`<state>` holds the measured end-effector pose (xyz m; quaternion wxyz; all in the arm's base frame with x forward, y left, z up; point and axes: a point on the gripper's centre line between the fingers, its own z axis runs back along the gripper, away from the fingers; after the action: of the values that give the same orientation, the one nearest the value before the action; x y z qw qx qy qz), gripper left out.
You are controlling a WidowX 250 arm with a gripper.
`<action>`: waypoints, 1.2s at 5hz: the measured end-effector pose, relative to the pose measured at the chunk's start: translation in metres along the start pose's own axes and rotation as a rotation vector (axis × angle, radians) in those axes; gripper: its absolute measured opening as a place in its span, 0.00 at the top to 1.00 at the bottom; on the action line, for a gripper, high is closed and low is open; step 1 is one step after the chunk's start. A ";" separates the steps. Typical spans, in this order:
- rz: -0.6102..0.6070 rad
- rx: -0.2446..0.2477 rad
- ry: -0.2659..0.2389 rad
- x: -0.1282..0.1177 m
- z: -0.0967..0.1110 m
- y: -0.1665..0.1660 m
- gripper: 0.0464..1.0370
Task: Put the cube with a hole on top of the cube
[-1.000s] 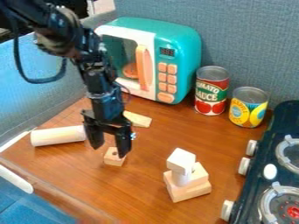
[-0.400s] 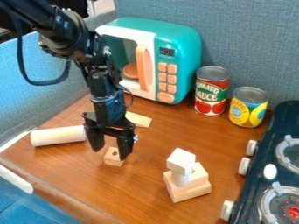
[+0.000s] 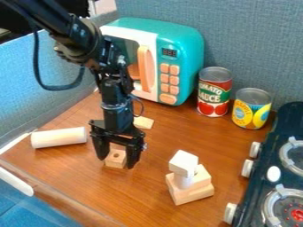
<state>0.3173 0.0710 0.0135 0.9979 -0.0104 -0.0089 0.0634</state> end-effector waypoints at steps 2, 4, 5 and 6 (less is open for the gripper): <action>0.047 0.027 0.070 0.007 -0.007 0.002 0.07; -0.078 -0.021 0.061 0.011 -0.005 -0.006 0.46; -0.340 -0.002 -0.011 0.027 0.037 -0.044 0.46; -0.600 0.040 -0.113 0.036 0.086 -0.096 0.46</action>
<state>0.3633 -0.0179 0.1023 0.9700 0.0157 -0.0657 -0.2335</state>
